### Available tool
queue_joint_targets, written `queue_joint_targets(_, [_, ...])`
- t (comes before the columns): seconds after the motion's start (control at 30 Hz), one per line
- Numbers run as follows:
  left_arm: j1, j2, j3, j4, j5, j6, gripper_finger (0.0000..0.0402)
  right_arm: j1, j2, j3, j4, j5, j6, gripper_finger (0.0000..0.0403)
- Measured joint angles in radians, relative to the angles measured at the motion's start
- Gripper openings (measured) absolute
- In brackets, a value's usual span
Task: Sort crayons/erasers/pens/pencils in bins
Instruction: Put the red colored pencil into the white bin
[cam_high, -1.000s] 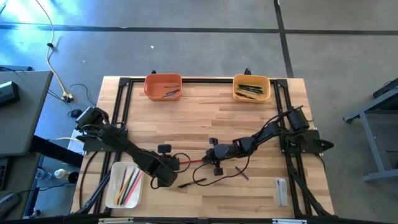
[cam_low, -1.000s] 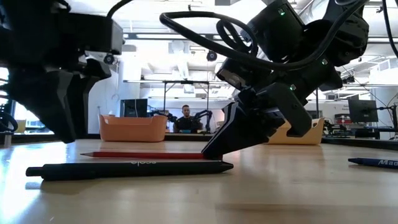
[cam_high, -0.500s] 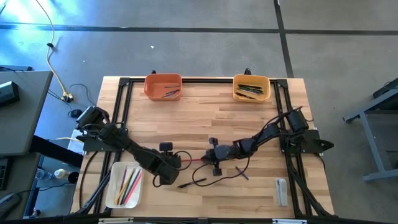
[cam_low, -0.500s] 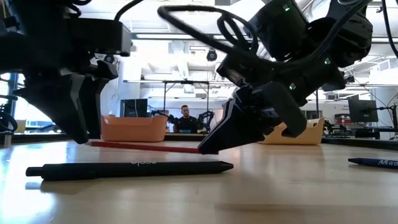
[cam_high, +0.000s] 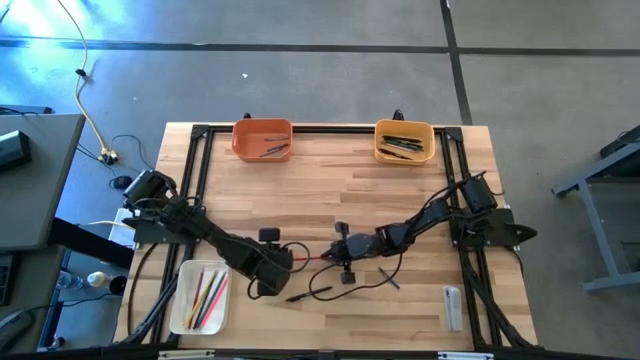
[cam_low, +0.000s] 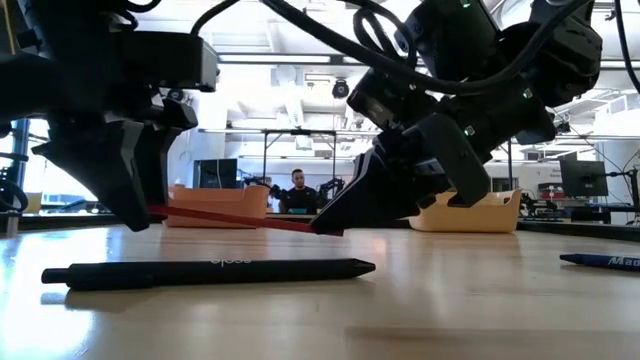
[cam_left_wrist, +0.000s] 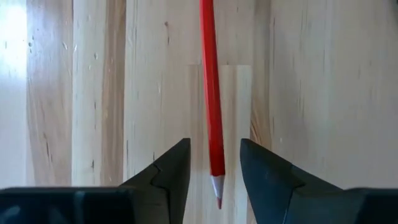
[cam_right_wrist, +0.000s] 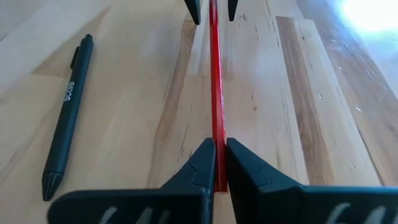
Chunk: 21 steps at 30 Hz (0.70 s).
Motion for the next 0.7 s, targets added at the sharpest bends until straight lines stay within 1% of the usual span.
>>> queue_joint_targets(0.27, [0.023,0.0,0.0,0.013,0.006,0.044,0.0082,0.015,-0.001,0.001,0.022,-0.007,-0.016,0.0012])
queue_joint_targets(0.53, [0.039,0.0,0.0,0.073,0.069,0.097,0.0041,0.018,-0.002,0.002,0.032,-0.01,-0.019,0.0012])
queue_joint_targets(0.7, [0.048,0.0,0.0,0.049,0.071,0.103,0.0008,0.018,-0.002,0.002,0.04,-0.012,-0.017,0.0015])
